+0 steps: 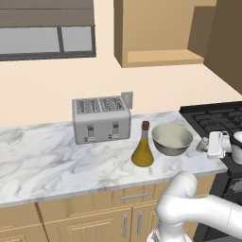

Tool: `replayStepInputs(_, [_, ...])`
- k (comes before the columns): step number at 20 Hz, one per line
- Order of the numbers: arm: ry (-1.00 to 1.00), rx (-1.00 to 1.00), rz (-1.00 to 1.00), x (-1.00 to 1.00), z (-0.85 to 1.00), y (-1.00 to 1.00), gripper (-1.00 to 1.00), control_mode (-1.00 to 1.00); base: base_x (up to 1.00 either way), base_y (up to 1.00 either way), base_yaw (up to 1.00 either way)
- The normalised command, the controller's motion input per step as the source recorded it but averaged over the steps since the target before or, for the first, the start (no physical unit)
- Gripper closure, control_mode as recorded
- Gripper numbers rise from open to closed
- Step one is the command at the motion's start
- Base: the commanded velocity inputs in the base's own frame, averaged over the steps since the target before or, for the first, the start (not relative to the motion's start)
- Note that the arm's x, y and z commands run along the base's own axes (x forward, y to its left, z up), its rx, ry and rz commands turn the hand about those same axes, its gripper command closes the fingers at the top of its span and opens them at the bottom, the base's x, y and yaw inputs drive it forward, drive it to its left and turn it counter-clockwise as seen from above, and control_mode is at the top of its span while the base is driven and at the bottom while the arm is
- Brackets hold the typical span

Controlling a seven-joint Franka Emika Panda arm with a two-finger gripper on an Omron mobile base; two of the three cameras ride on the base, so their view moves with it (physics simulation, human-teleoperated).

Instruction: Retrieve the bottle and the shaker from the cabinet and place them next to the mixing bowl on the counter. Then add garlic from the fridge to the mixing bowl.

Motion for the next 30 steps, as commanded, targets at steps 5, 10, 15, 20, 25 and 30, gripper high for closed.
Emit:
replayStepInputs(5, [0.05,0.00,0.03,0.00,-0.08,0.24,1.00,-1.00,0.00,0.00,0.00])
replayStepInputs(10, [0.08,0.00,0.04,0.00,-0.14,0.29,1.00,-1.00,0.00,0.00,0.00])
replayStepInputs(15, [0.08,0.02,0.06,0.00,-0.14,0.29,1.00,-1.00,0.00,0.00,0.00])
replayStepInputs(20, [0.01,0.01,0.04,0.00,-0.20,0.23,1.00,-1.00,0.00,0.00,0.00])
replayStepInputs(25, [0.00,0.00,0.03,0.00,-0.23,0.20,1.00,-1.00,0.00,0.00,0.00])
replayStepInputs(30, [0.01,0.00,0.01,0.00,-0.12,0.34,1.00,-1.00,0.00,0.00,0.00])
